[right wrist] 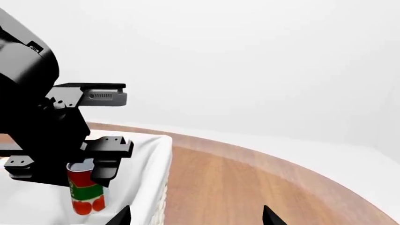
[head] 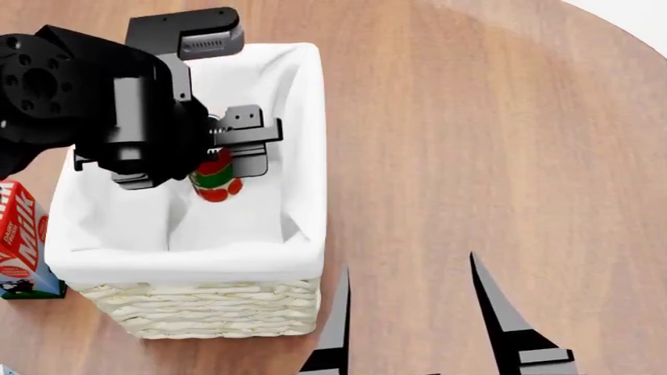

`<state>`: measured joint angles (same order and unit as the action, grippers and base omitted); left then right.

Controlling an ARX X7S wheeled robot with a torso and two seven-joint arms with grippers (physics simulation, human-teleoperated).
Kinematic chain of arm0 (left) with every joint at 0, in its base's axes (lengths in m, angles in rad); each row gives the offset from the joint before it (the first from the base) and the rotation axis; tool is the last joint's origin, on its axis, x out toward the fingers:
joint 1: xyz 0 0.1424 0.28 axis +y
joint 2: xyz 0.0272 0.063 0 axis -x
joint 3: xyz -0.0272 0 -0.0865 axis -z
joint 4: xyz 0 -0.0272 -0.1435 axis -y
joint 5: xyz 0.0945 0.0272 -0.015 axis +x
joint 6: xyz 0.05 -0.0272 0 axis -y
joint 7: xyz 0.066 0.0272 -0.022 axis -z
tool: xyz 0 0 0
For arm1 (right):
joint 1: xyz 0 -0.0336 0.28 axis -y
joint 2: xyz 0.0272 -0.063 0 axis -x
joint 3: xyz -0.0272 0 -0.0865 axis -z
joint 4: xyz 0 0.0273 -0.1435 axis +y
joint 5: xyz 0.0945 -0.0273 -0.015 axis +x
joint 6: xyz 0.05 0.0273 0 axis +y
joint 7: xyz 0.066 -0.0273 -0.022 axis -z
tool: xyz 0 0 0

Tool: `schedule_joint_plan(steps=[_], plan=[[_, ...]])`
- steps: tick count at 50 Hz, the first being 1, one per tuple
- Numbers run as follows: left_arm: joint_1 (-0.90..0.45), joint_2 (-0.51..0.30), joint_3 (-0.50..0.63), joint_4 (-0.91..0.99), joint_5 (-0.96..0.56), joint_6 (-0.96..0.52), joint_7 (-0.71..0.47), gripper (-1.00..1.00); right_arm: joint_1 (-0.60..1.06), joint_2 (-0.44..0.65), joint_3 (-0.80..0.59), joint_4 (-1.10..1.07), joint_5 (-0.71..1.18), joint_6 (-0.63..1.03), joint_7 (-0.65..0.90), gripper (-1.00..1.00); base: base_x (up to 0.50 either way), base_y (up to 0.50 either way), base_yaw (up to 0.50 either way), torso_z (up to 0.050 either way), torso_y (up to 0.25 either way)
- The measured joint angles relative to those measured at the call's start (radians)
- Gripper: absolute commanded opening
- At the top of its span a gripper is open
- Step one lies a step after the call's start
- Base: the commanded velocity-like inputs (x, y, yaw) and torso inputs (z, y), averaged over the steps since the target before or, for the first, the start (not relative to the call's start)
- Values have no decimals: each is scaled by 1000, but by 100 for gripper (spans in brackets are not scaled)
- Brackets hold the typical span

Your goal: Pick up the tomato sauce, and put it in the basket.

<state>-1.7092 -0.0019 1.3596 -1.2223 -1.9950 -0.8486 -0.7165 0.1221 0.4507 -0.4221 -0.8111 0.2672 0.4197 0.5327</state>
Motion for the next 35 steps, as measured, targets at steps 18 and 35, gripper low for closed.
schedule_joint_plan(steps=[18, 35], plan=[[13, 0, 140, -3, -102, 48, 24, -100, 1, 3, -5, -1, 1, -2, 2, 100, 0, 0, 0, 0, 0], [23, 0, 230, 4, -174, 79, 37, -100, 2, 6, -7, -4, 3, -2, 6, 100, 0, 0, 0, 0, 1]])
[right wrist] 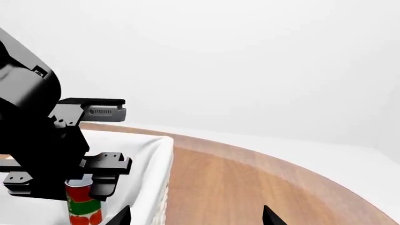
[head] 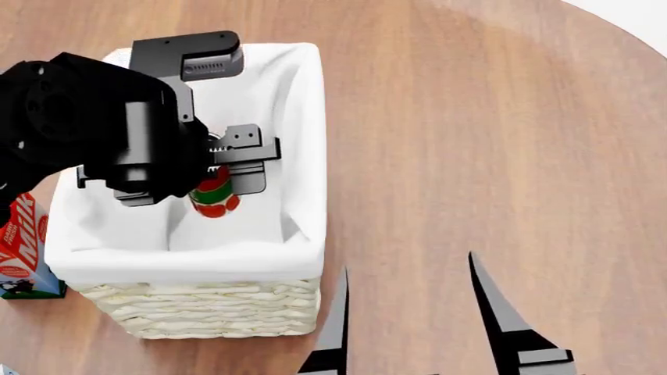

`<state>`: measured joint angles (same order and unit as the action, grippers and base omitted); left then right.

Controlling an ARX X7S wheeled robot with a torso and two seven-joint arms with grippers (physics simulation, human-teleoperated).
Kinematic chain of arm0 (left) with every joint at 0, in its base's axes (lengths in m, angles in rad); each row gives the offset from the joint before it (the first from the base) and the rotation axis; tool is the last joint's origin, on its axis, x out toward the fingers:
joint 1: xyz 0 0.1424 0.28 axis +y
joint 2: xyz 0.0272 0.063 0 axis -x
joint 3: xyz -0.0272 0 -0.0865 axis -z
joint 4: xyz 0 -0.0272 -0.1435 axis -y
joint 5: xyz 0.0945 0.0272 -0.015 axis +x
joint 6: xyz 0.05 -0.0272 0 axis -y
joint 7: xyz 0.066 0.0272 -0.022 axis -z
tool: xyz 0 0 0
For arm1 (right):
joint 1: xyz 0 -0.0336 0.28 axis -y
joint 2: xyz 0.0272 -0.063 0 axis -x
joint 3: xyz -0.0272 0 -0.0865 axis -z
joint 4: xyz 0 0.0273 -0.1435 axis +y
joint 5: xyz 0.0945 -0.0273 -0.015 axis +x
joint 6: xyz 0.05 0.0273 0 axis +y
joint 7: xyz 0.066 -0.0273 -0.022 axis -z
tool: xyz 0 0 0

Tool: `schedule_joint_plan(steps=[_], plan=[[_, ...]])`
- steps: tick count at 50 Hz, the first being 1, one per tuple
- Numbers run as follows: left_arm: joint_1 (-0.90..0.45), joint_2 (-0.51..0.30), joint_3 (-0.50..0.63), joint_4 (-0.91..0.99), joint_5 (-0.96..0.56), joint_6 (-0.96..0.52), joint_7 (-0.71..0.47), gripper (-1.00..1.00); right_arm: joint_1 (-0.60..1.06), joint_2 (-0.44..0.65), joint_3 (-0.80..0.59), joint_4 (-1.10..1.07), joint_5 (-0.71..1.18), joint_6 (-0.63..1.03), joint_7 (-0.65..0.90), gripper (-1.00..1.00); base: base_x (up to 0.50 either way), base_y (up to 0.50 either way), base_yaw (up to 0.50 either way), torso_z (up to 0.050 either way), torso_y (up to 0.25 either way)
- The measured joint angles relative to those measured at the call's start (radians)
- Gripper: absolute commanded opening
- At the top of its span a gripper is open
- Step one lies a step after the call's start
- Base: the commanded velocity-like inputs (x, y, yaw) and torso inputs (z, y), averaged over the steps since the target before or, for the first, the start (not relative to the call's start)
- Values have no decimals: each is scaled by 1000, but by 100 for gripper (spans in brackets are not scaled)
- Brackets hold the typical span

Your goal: Pick up the tomato sauce, and put it in the basket.

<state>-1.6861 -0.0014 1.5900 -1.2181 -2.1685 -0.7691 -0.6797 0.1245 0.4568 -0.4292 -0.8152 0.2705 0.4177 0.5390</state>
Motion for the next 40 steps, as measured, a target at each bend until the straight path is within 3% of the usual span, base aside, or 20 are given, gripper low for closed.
schedule_joint_plan(steps=[19, 20, 40], plan=[[10, 0, 56, -3, -38, 25, 18, -100, 5, 2, -3, 3, 3, 0, 2, 100, 0, 0, 0, 0, 0], [10, 0, 58, -3, -40, 26, 18, 100, 6, 2, -4, 3, 3, 0, 2, 100, 0, 0, 0, 0, 0], [5, 1, 79, -5, -64, 40, 22, 100, 8, 4, -8, 6, 5, -3, 5, 100, 0, 0, 0, 0, 0]])
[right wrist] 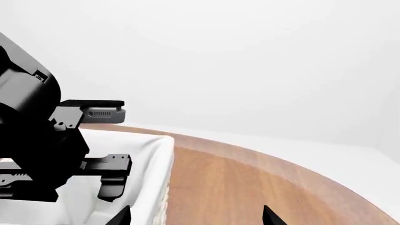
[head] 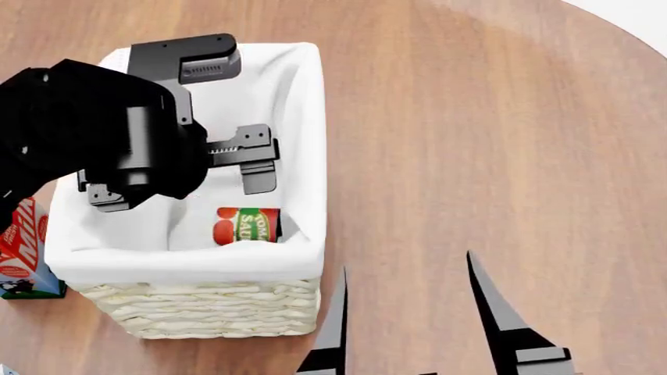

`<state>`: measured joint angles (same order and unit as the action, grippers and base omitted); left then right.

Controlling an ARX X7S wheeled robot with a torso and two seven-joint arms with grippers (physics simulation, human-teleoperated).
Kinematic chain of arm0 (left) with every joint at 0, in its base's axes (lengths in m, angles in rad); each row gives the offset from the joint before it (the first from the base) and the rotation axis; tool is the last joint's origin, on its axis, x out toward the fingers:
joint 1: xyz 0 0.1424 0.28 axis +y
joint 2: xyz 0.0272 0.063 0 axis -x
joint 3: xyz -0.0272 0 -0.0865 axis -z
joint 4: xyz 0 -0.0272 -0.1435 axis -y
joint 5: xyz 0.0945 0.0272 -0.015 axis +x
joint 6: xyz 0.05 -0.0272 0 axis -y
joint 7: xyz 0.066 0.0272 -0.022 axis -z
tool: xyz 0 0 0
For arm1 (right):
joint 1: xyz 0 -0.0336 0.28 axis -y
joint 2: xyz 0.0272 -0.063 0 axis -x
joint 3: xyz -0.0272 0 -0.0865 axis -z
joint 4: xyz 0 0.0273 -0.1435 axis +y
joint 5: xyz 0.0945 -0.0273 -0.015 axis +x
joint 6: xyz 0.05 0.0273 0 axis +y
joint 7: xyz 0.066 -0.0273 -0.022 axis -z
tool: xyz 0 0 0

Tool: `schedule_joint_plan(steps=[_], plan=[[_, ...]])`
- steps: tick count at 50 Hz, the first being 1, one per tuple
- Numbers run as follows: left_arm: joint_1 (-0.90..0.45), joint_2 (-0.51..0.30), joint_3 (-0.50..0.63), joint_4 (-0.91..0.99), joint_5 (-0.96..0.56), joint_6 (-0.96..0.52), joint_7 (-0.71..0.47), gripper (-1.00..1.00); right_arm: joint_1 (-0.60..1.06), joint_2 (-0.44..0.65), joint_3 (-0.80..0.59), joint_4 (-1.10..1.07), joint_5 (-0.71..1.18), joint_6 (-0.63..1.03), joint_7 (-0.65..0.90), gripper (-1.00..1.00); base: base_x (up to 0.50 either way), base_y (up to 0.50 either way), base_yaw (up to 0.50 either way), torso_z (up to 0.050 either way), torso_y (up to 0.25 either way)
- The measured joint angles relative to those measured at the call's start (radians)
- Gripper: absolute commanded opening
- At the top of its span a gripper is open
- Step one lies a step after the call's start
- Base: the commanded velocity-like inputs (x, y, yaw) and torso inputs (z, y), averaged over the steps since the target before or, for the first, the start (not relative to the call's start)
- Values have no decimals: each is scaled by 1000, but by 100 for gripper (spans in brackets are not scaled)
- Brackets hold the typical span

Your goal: Pick up the tomato sauce, and put it in the basket.

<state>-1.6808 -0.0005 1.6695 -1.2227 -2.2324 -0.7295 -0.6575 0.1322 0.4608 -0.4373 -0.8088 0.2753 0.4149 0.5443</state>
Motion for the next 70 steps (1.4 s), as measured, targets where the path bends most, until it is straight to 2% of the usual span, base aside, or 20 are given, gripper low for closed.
schedule_joint_plan(steps=[16, 26, 46, 58, 70], plan=[[-34, -11, -2, 10, -10, 1, 4, 100, 4, 0, -7, 2, -1, 2, 3, 100, 0, 0, 0, 0, 0], [-96, -83, -23, 161, -4, 45, -60, 100, 8, 0, -14, 2, -2, 7, 5, 100, 0, 0, 0, 0, 1], [-221, -321, -102, 717, 116, 269, -281, 100, 9, 4, -19, -3, -4, 13, 12, 100, 0, 0, 0, 0, 0], [-187, -483, -120, 1109, 331, 457, -386, 100, 10, 6, -24, -4, -6, 17, 16, 100, 0, 0, 0, 0, 0], [-82, -643, -118, 1490, 631, 644, -523, 100, 10, 10, -24, -6, -5, 19, 19, 100, 0, 0, 0, 0, 0]])
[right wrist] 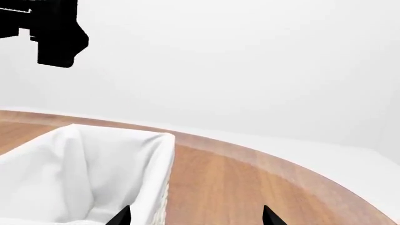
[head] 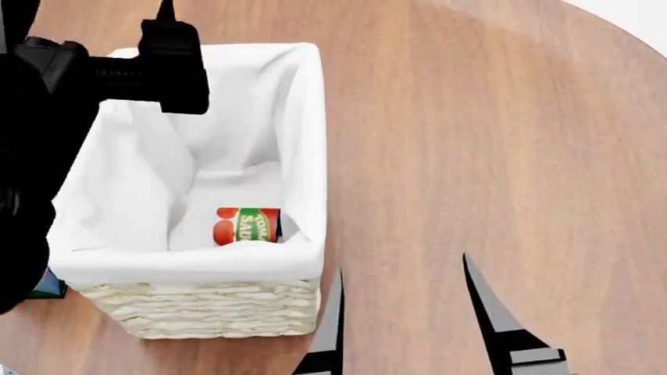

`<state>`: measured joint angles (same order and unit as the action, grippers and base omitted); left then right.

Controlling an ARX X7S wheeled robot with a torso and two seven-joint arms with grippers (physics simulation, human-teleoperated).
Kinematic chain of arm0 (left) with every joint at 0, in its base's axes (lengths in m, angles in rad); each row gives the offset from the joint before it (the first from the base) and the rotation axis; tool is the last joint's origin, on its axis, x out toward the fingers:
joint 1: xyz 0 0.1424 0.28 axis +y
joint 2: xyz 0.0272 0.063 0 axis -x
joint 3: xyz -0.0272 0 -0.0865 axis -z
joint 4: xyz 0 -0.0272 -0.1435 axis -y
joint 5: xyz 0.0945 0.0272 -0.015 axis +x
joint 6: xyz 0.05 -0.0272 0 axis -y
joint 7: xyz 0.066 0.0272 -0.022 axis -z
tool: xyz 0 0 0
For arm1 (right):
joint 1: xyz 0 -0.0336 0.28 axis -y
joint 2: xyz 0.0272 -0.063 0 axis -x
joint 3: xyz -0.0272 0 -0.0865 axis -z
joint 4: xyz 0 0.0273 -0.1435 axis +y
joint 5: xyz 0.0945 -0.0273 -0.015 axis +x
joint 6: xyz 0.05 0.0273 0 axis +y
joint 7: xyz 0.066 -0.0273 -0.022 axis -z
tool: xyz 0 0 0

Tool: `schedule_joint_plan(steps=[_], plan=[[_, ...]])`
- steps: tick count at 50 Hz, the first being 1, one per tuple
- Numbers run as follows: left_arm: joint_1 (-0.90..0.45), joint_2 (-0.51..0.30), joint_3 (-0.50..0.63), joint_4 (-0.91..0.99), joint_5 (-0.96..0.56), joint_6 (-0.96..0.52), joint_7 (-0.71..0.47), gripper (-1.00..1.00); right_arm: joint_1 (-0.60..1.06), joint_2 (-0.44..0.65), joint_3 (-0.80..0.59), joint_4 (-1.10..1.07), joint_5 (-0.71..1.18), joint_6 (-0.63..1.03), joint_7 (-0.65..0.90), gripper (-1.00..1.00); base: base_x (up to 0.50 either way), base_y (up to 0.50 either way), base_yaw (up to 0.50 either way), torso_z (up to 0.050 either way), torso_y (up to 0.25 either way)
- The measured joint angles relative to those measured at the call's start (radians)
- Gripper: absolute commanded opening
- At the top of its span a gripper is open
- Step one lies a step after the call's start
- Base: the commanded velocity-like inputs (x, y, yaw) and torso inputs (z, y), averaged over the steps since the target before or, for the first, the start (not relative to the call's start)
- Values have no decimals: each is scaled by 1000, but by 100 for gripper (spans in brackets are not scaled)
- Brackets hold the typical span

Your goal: Pick up the tomato sauce, and put it in the basket.

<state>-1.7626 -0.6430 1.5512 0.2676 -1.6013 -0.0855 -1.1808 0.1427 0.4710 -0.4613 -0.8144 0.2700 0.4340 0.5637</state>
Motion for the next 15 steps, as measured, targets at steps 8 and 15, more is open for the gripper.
schedule_joint_plan(steps=[8, 15], plan=[[85, -82, 25, 185, 188, 70, -96, 100, 1, 2, -1, -3, 0, 2, 3, 100, 0, 0, 0, 0, 0], [167, -133, 57, 300, 341, 107, -168, 100, 1, 3, -3, -4, -1, 3, 5, 100, 0, 0, 0, 0, 0]])
